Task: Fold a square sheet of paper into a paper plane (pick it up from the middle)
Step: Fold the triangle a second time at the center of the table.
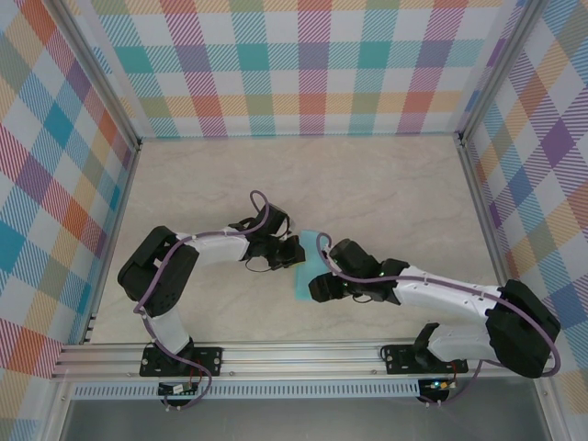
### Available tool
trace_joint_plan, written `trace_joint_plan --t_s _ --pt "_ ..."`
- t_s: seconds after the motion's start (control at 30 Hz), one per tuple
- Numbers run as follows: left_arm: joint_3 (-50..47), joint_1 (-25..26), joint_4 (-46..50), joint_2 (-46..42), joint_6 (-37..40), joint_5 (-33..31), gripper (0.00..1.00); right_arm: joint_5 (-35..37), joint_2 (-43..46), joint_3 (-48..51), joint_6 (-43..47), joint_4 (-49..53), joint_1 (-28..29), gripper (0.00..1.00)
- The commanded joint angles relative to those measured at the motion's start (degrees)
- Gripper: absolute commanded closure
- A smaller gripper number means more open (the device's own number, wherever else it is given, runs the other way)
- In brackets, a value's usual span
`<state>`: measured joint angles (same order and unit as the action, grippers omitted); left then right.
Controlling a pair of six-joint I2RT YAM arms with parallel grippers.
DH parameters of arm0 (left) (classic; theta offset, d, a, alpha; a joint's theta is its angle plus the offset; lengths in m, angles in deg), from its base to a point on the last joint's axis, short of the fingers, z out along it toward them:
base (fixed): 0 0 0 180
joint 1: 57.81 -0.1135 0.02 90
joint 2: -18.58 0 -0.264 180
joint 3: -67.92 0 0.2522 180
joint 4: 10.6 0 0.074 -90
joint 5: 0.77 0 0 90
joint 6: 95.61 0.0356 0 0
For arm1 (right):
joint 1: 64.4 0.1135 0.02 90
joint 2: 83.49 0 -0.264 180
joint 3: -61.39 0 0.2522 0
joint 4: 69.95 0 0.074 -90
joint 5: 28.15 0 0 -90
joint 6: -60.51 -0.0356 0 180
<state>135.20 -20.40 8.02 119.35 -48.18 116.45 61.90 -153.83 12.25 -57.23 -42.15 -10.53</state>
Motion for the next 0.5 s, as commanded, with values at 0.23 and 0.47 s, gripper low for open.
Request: trace_joint_plan --t_s 0.23,0.47 --pt "-0.1 0.1 -1.5 -0.1 -1.7 2.8 0.86 13.3 -2.7 -1.4 11.4 -8.6 10.3 0.33" --pt "0.1 0.1 -1.7 0.0 -2.1 3.2 0.86 19.4 -9.9 -5.4 14.2 -7.7 14.7 0.33"
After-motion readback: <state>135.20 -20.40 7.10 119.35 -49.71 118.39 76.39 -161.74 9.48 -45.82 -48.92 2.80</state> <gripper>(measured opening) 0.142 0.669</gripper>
